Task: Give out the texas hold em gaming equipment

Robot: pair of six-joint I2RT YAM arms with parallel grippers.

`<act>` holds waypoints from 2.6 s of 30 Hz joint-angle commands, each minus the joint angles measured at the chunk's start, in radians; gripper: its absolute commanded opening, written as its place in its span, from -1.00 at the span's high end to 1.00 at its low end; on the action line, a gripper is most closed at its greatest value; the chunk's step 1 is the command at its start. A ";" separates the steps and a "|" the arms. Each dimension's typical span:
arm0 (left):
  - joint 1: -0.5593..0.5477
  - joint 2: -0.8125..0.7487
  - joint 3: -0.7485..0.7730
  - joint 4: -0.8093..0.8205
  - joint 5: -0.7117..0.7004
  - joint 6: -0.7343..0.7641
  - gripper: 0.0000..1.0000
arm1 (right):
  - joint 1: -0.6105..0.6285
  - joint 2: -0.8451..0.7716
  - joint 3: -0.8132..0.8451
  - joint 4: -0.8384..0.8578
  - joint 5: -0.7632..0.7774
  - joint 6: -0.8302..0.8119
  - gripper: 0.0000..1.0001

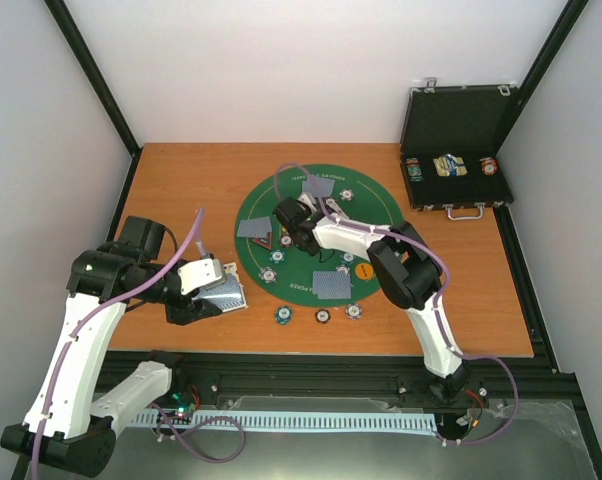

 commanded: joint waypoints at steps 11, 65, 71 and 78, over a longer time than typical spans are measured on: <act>0.000 -0.013 0.030 -0.017 0.007 0.012 0.74 | 0.093 0.028 -0.060 0.005 -0.047 -0.021 0.70; 0.001 0.034 0.024 0.029 0.053 -0.012 0.74 | 0.185 -0.830 -0.597 0.645 -1.631 1.074 -0.90; 0.001 0.036 0.032 0.025 0.071 -0.018 0.74 | 0.222 -0.784 -0.565 0.662 -1.638 1.087 -0.81; 0.001 0.040 0.037 0.028 0.074 -0.018 0.74 | 0.256 -0.739 -0.551 0.699 -1.646 1.106 -0.73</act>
